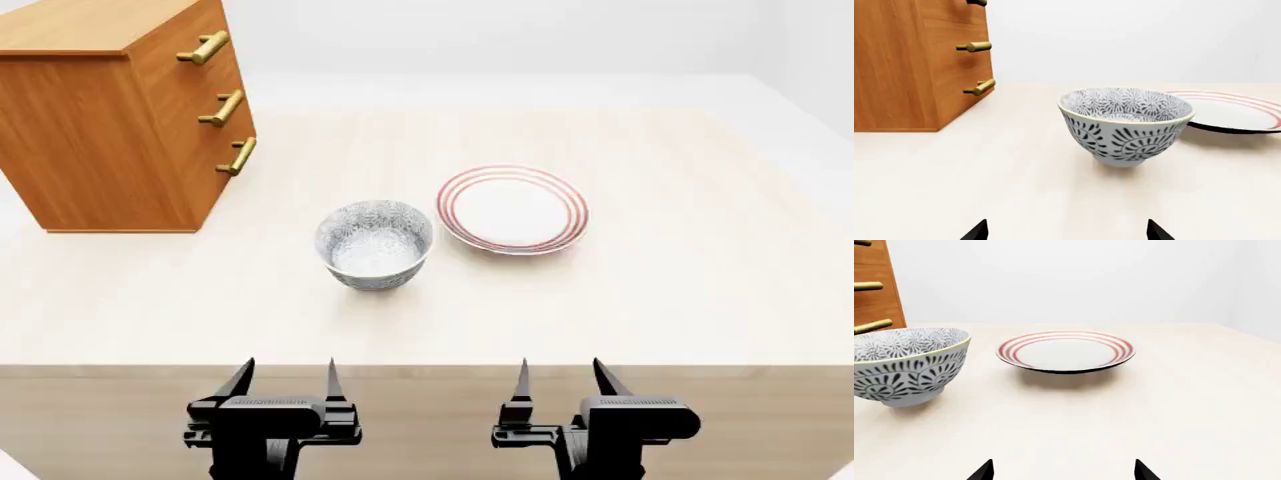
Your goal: Open the bottom drawer of the cabinet.
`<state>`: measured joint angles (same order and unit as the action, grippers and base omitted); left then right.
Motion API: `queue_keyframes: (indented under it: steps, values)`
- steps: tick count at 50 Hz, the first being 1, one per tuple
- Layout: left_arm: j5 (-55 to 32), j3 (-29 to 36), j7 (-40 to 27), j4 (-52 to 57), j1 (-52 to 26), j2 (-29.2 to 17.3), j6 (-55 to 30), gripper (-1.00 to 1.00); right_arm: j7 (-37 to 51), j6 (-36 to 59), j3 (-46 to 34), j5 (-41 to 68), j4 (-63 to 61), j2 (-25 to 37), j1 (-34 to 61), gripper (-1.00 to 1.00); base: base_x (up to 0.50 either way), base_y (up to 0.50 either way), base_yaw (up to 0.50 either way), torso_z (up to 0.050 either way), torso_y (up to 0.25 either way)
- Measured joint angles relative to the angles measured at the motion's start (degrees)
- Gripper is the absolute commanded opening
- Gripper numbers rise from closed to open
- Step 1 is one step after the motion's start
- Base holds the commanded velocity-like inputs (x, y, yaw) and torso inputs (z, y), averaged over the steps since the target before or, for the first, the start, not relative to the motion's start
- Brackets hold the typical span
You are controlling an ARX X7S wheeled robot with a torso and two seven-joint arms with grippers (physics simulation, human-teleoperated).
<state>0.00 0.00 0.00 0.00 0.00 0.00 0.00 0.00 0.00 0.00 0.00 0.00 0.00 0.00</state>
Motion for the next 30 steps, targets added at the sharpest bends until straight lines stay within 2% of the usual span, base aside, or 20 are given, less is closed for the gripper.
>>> queue_keyframes:
  steps: [13, 26, 30]
  values:
    - [-1.29, 1.76, -1.75, 0.85, -0.12, -1.63, 0.28, 1.0, 2.97, 0.35, -0.68, 2.0, -1.57, 1.4, -0.52, 1.0, 0.0, 0.0, 0.0, 0.0, 0.0]
    - [-2.32, 3.06, -3.48, 0.2, -0.58, -3.33, 0.35, 1.0, 6.02, 0.34, -2.29, 2.96, -1.31, 2.66, -0.36, 1.0, 0.0, 0.5, 0.0, 0.0, 0.0]
    - [-2.56, 3.3, -3.93, 0.02, -0.79, -3.91, 0.11, 1.0, 6.41, 0.7, -3.17, 3.19, -1.5, 2.92, -0.32, 1.0, 0.0, 0.0, 0.0, 0.0, 0.0]
